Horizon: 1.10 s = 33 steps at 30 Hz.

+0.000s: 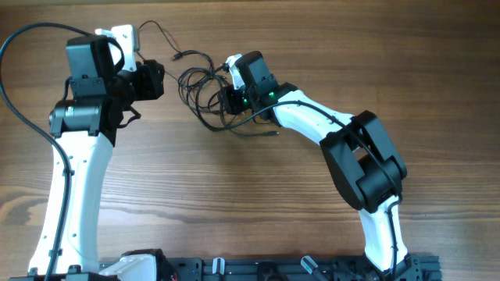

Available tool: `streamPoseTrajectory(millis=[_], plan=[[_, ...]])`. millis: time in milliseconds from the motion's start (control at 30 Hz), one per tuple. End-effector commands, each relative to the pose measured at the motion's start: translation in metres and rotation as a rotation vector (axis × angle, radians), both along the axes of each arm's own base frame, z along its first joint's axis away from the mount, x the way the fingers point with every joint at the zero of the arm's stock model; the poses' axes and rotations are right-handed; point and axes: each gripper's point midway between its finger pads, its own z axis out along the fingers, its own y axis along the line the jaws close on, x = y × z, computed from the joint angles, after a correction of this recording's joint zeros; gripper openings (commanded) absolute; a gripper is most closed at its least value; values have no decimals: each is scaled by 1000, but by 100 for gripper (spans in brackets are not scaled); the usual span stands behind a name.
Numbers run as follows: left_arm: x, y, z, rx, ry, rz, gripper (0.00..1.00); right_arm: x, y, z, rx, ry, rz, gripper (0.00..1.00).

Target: Untangle cables

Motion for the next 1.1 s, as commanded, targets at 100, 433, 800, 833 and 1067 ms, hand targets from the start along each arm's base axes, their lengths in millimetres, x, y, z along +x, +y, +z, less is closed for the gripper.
streamPoseTrajectory(millis=[100, 433, 800, 833, 1067], plan=[[-5, -11, 7, -49, -12, -40, 52, 4, 3, -18, -8, 17, -36, 47], [-6, -11, 7, -53, -11, -43, 52, -3, 14, -26, 13, 46, -52, 5], [-6, -11, 7, -53, -11, -43, 53, 13, -11, 82, 0, -116, -133, 4], [-6, -11, 7, -53, -11, -43, 53, 11, -21, 111, -17, -155, -147, 4], [-11, -21, 5, -93, 8, -85, 55, -24, -65, 212, -1, -218, -197, 5]])
